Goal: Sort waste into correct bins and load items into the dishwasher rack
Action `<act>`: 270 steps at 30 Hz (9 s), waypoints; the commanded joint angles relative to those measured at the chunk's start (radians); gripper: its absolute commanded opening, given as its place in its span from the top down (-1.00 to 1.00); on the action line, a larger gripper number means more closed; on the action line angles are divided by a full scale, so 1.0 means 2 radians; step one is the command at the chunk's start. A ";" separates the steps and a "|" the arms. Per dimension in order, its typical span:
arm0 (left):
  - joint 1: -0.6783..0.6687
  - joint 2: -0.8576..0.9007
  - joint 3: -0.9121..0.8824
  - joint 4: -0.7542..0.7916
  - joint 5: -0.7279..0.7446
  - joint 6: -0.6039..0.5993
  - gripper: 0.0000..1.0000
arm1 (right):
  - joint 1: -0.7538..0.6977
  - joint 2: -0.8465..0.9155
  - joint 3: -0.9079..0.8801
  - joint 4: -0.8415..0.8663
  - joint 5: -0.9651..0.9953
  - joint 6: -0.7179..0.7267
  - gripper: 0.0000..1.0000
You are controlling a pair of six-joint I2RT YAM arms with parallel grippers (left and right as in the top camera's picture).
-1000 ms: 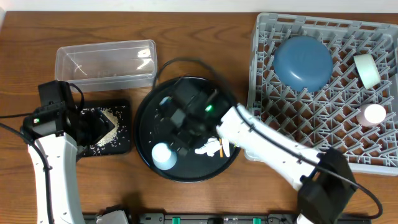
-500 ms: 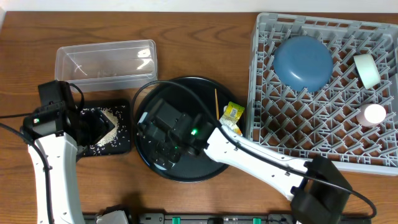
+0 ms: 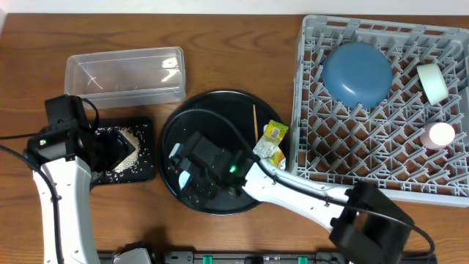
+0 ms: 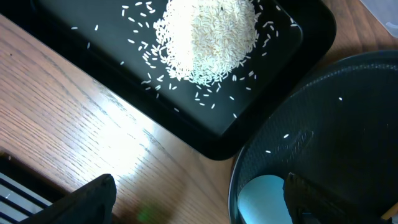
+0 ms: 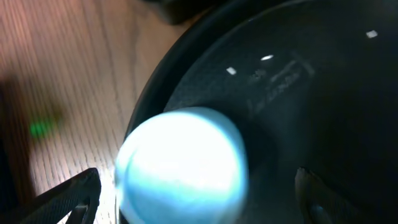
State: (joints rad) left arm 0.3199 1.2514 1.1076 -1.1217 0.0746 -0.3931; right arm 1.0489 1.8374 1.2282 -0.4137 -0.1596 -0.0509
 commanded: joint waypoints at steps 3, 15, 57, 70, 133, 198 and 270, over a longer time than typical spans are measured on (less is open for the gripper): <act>0.002 0.002 -0.002 -0.002 -0.006 -0.005 -0.75 | 0.011 -0.001 -0.019 0.027 0.001 0.006 -0.86; 0.002 0.002 -0.002 -0.002 -0.006 -0.005 -0.75 | 0.013 0.006 -0.025 0.054 0.001 0.007 -0.67; 0.002 0.002 -0.002 -0.002 -0.006 -0.004 -0.75 | -0.470 -0.260 0.029 -0.155 0.131 0.027 0.06; 0.002 0.002 -0.002 -0.002 -0.006 -0.004 -0.75 | -0.649 -0.153 0.026 -0.144 0.130 0.026 0.10; 0.002 0.002 -0.002 -0.003 -0.006 -0.004 -0.75 | -0.663 -0.119 0.026 -0.235 0.143 0.027 -0.77; 0.002 0.002 -0.002 -0.008 -0.006 -0.004 -0.75 | -0.688 -0.137 0.047 -0.179 0.078 0.051 0.25; -0.486 0.260 -0.002 0.200 0.116 0.001 -0.74 | -0.531 -0.222 0.045 -0.343 0.003 0.105 -0.98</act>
State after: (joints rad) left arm -0.6262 1.7435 1.1072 -0.7338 0.2943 -0.3752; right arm -0.0219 1.3960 1.3243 -1.1000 -0.1596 0.1497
